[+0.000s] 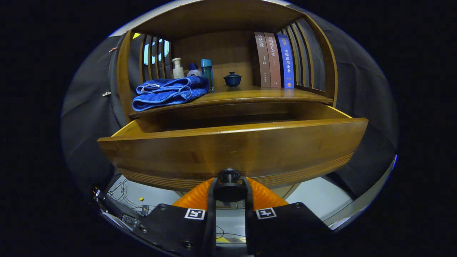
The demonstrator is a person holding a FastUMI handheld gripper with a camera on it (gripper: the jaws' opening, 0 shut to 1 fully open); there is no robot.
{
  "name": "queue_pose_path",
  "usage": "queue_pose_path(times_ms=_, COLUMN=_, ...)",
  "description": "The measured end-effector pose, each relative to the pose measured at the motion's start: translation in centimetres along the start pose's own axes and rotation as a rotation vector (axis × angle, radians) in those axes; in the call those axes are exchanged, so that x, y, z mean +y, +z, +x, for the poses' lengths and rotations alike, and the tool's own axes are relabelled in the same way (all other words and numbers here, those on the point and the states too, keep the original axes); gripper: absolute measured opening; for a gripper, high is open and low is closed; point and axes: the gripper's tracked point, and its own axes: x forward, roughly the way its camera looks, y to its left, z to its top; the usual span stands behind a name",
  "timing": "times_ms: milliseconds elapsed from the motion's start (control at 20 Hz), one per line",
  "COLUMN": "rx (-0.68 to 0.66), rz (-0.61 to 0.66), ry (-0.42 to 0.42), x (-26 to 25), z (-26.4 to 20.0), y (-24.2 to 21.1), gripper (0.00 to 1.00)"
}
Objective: Pull open the drawer, take out the items inside it, and place them on the countertop above the cabinet.
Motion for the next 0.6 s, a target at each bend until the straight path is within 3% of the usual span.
queue_pose_path(times_ms=600, rx=0.057, rz=0.037, ry=0.002, x=0.2, z=-4.6, y=-3.0, gripper=0.37)
